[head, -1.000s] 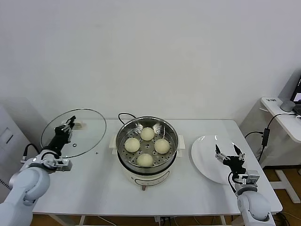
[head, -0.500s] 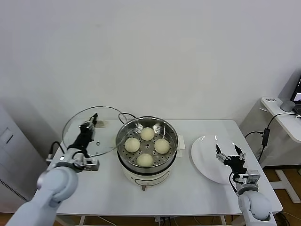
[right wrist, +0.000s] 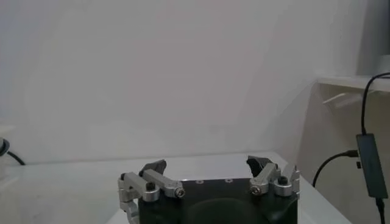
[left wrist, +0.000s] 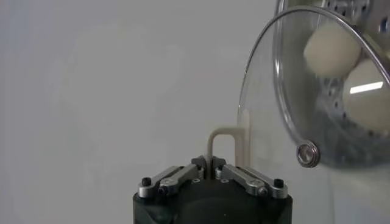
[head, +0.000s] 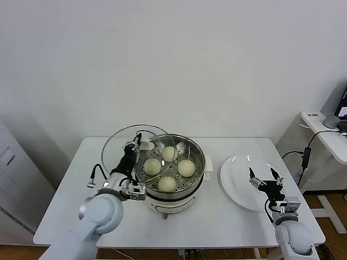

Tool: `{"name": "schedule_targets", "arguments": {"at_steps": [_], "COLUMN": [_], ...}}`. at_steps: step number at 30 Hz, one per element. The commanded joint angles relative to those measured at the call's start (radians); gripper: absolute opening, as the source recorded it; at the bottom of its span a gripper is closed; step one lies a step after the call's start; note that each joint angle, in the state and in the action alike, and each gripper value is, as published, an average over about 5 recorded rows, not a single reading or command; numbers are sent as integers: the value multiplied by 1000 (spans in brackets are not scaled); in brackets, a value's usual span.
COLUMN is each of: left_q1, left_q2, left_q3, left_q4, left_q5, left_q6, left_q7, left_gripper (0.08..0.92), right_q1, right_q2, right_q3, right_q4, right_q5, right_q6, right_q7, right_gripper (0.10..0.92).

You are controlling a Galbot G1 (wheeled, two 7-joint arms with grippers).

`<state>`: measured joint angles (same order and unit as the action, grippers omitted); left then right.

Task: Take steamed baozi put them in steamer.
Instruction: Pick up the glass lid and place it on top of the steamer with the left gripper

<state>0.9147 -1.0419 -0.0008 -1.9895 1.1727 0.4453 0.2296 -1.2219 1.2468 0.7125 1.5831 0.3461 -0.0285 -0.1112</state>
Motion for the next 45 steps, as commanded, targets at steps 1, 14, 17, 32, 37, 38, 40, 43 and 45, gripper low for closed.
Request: {"name": "schedule_targets", "arguments": {"at_steps": [1, 14, 17, 32, 37, 38, 40, 43, 45], "left_q1": [-50, -71, -69, -56, -51, -50, -48, -46, -44], "left_q2": [-79, -166, -182, -247, -260, -261, -264, -268, -270], "left_q3": [111, 137, 138, 146, 148, 148, 148, 148, 147], "left_q4": [40, 112, 124, 150, 156, 157, 161, 166, 168], "left_q5": [52, 115, 128, 172, 178, 178, 179, 179, 179], "left_q6": [35, 40, 40, 46, 47, 47, 47, 47, 48], "left_q7": [16, 31, 32, 32, 33, 32, 32, 31, 31], "left_gripper": [116, 116, 116, 116, 116, 116, 116, 116, 116], "right_q1": [0, -2, -2, -5, -8, -8, -9, -9, -9], "right_q2": [2, 8, 9, 15, 16, 16, 16, 16, 17], "right_q3": [0, 4, 4, 10, 13, 14, 16, 18, 18], "right_q4": [-2, -11, -13, -22, -24, -24, -25, -26, -27], "right_q5": [-1, -5, -7, -11, -11, -11, -11, -11, -11], "right_q6": [-1, 2, 3, 5, 6, 6, 6, 7, 7], "right_q7": [0, -3, -4, -12, -14, -15, -16, -17, -17], "right_gripper": [823, 823, 823, 823, 823, 823, 823, 823, 823]}}
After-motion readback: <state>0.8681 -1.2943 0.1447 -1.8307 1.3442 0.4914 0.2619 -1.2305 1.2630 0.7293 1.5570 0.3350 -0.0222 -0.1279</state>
